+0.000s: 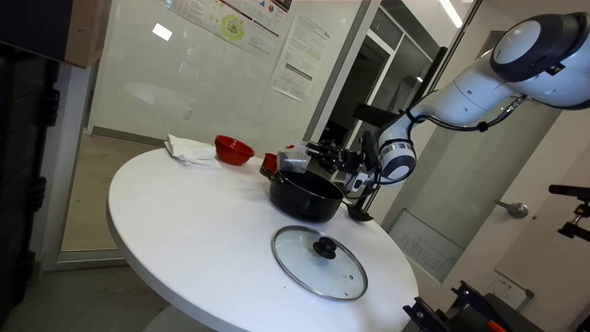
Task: Put the lid on the table then pour the contents from the clear jar into the black pot
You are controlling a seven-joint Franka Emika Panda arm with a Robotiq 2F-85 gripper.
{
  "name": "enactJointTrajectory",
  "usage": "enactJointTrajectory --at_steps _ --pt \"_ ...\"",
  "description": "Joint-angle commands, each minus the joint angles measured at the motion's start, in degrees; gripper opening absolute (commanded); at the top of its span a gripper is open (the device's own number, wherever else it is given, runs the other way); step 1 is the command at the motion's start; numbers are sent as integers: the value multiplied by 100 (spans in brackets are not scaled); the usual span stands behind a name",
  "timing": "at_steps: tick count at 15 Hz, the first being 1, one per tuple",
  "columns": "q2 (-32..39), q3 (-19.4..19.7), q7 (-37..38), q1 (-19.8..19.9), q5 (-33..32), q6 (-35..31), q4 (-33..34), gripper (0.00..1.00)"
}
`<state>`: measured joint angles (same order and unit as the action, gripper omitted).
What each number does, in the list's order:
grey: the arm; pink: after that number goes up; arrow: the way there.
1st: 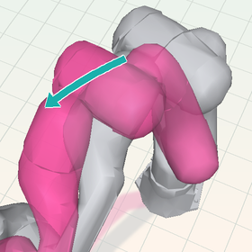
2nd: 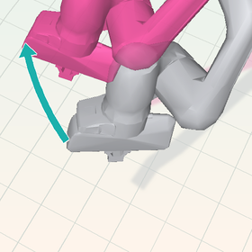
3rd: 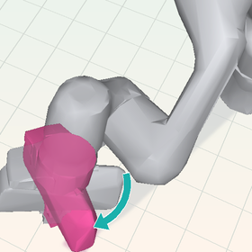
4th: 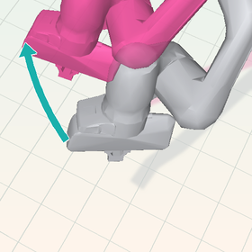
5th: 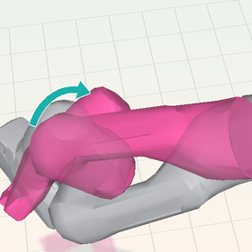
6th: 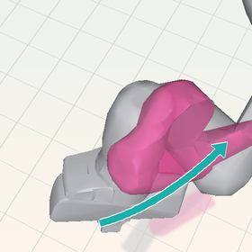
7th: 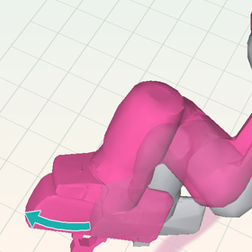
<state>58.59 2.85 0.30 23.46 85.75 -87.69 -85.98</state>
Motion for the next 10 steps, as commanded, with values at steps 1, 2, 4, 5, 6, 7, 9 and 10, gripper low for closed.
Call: enactJointTrajectory --at_steps 1,2,4,5,6,7,9,10 --pt "-350 -32 24 8 270 625 -501 6" --pt "-375 -56 110 29 404 803 -550 6" --pt "-472 -37 255 32 668 1095 -672 6" --pt "-536 -5 277 29 783 1201 -737 6" --pt "-592 28 328 35 889 1303 -796 6" --pt "-653 57 371 48 983 1408 -863 6" --pt "-793 123 503 96 1144 1633 -1034 6" --pt "-870 163 562 123 1193 1765 -1145 6"
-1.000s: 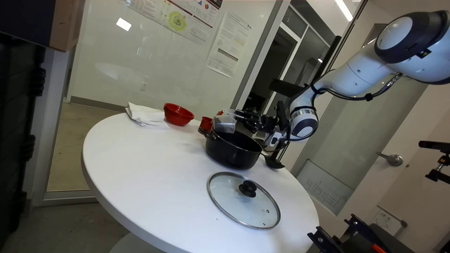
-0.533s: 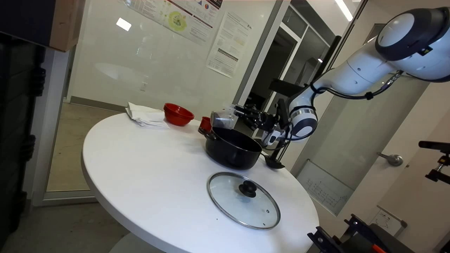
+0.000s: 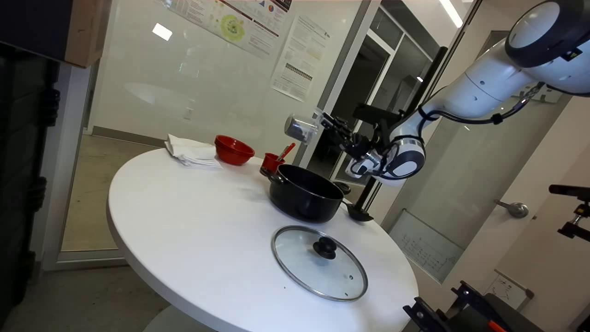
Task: Put the lid on the table then pour the contents from the clear jar into the black pot
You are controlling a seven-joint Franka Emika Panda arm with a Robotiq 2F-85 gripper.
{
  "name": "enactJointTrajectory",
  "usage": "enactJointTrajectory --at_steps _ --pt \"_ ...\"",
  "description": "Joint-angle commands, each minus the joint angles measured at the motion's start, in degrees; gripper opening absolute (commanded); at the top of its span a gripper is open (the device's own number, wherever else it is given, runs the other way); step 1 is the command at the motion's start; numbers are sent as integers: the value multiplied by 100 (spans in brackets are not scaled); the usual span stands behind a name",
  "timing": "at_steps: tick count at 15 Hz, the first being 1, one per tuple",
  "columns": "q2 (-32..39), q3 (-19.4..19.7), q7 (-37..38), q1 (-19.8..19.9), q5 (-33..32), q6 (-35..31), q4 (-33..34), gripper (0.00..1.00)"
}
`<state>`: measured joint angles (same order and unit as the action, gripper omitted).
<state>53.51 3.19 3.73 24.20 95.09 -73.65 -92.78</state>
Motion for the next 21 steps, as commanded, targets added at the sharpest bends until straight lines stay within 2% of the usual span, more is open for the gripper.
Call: enactJointTrajectory --at_steps 1,6,10,14,21 --pt "-419 165 304 75 305 495 -559 6" --pt "-578 319 729 184 576 1130 -982 6" --pt "-640 424 877 194 787 1368 -1207 6" --pt "-537 487 717 178 1100 1410 -1258 6" --pt "-234 583 821 98 1199 1267 -1018 6"
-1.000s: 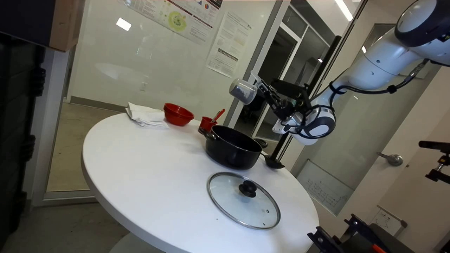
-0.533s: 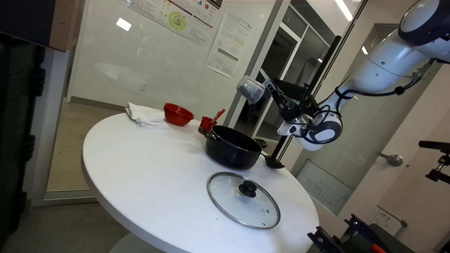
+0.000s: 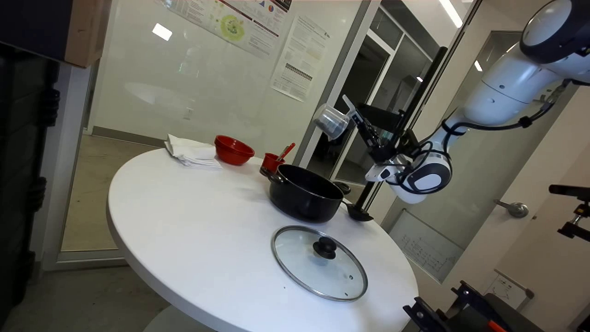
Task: Put the lid on the table then pour the contents from the clear jar into the black pot
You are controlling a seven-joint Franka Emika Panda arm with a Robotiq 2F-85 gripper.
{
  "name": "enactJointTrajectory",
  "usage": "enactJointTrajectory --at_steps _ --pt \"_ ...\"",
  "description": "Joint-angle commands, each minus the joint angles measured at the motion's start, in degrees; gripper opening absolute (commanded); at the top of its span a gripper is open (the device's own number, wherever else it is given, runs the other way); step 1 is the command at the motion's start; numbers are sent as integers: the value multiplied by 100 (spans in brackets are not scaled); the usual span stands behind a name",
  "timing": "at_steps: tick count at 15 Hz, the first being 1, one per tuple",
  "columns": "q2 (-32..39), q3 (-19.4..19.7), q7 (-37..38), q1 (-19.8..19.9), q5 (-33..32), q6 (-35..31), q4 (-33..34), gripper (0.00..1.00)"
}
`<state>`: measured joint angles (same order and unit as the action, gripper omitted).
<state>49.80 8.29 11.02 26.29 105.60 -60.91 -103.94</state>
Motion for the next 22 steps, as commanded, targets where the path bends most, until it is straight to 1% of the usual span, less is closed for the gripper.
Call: enactJointTrajectory --at_steps 1,5,9,13,16,19,22 --pt "201 60 126 -119 140 6 133 6" --pt "489 -14 163 -185 138 64 298 6" --pt "839 -82 148 -221 89 173 628 6" --pt "1161 -126 153 -137 100 264 1000 6" --pt "1343 -204 191 21 278 317 1187 6" --pt "1386 -352 134 171 631 441 1150 6" --pt "1390 -465 133 219 871 632 1092 6"
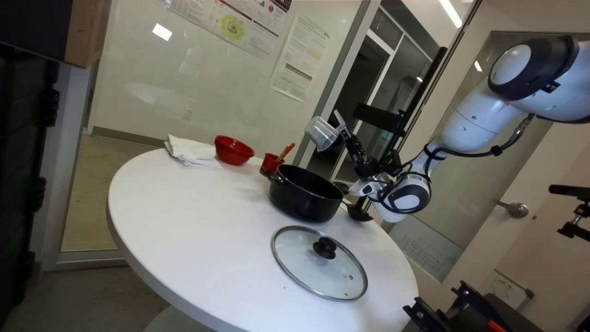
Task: Put the lid on the table then pour the contents from the clear jar into the black pot
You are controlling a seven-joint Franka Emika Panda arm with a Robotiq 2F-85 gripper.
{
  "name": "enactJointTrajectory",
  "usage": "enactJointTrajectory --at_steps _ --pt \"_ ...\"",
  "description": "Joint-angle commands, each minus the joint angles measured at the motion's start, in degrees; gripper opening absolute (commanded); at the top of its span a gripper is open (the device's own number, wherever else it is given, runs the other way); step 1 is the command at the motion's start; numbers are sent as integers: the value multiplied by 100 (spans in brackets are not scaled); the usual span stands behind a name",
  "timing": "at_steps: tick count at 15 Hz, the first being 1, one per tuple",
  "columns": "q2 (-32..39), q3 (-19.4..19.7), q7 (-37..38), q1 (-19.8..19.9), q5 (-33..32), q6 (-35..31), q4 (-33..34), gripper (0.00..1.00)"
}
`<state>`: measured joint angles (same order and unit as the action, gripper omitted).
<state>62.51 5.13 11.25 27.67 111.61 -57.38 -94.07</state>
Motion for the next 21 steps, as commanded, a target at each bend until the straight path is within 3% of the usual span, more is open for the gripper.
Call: enactJointTrajectory --at_steps 1,12,21 --pt "122 -175 120 82 338 301 81 6" --pt "58 -146 200 6 665 118 -17 6" --pt "-842 444 -95 -749 -959 63 -56 6"
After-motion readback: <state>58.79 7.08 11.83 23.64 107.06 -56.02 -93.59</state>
